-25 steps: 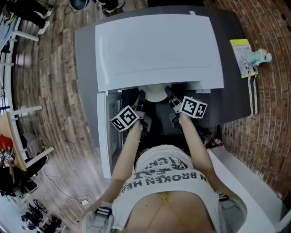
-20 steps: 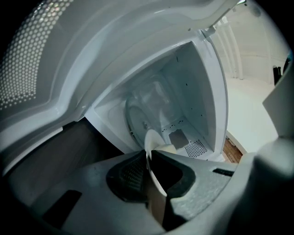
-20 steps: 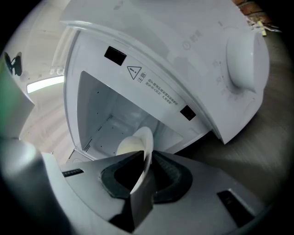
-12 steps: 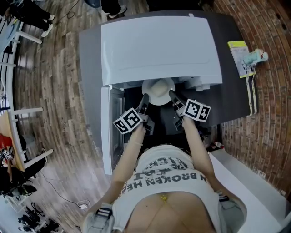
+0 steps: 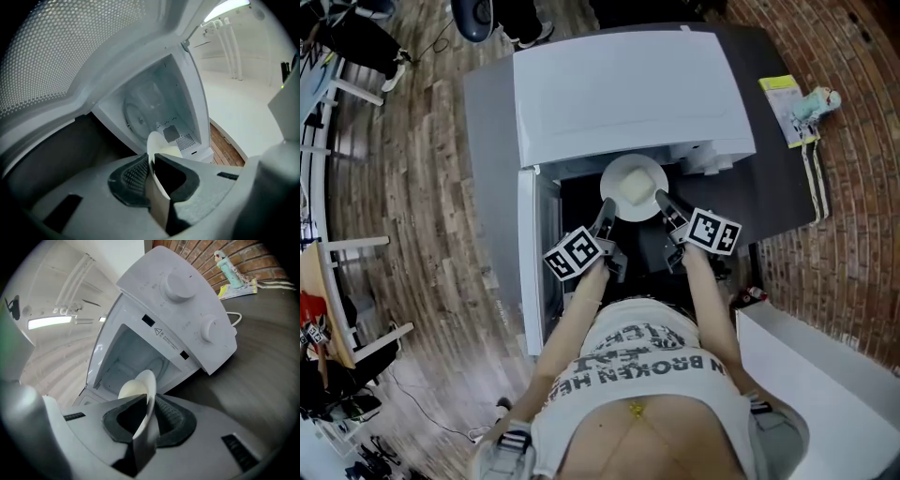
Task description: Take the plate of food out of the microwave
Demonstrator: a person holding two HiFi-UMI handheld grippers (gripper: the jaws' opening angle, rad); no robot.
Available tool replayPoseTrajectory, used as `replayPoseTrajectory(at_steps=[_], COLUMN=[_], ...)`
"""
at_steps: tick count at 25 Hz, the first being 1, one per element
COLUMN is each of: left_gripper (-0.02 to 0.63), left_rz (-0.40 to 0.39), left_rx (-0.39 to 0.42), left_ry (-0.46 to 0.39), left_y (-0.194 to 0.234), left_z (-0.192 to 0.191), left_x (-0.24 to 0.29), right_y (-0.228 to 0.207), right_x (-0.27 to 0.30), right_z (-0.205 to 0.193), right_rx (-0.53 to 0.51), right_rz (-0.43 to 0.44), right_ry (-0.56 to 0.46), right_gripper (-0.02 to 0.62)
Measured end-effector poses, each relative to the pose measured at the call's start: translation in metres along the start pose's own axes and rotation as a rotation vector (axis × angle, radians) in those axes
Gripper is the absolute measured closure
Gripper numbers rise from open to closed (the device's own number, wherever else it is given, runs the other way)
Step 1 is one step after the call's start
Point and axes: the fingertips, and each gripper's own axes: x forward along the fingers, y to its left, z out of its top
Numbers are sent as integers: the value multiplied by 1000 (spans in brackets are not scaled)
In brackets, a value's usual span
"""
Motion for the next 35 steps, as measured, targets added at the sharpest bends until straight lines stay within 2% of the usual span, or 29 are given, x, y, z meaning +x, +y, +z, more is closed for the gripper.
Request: replayPoseTrajectory(at_steps=[6,14,35], left_gripper=[569,569,569], left_rz=[-16,6,92], left_rx=[18,10,19], left_ry=[20,-5,-221], left_y=[-6,-11,-55], left_z=[-5,-17,-63], left_x=[-2,0,-38], right_y=[-1,-13,-12], right_x=[-11,-18,-64], right_z=[-3,-4,-1], right_rx=[6,31,-51], right_rz=[-9,19,182], right_ry=[-25,2,150], right_gripper=[541,541,540])
